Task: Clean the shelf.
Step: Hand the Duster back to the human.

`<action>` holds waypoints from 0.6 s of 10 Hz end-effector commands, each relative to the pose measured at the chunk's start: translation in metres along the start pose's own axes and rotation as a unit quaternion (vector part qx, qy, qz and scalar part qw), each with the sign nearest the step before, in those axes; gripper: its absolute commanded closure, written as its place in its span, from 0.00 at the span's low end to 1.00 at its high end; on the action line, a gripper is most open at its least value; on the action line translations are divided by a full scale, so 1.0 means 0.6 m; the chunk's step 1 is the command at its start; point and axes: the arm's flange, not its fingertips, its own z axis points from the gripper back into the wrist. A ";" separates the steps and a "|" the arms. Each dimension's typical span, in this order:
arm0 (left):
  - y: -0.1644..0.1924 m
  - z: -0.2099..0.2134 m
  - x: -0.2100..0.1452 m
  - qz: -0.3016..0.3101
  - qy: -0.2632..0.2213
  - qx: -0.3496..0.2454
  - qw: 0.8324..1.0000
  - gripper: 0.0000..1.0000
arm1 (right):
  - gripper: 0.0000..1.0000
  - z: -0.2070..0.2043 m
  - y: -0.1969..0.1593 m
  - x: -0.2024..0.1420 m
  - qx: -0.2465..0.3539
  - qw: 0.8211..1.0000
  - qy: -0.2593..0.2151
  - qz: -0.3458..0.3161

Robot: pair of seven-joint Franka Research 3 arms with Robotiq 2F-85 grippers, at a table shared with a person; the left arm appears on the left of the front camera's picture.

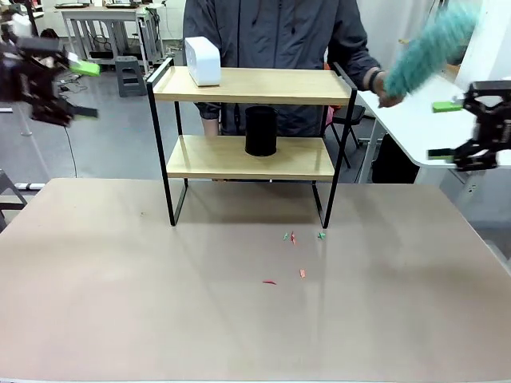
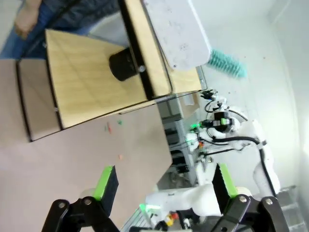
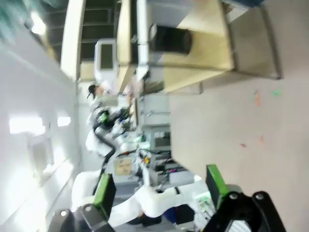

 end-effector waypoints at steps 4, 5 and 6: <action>0.065 -0.043 -0.002 0.052 -0.004 -0.026 0.998 0.00 | 0.00 -0.089 -0.005 -0.012 0.040 0.998 0.047 -0.016; 0.065 -0.043 -0.002 0.052 -0.004 -0.026 0.998 0.00 | 0.00 -0.089 -0.005 -0.012 0.040 0.998 0.047 -0.016; 0.065 -0.043 -0.002 0.052 -0.004 -0.026 0.998 0.00 | 0.00 -0.089 -0.005 -0.012 0.040 0.998 0.047 -0.016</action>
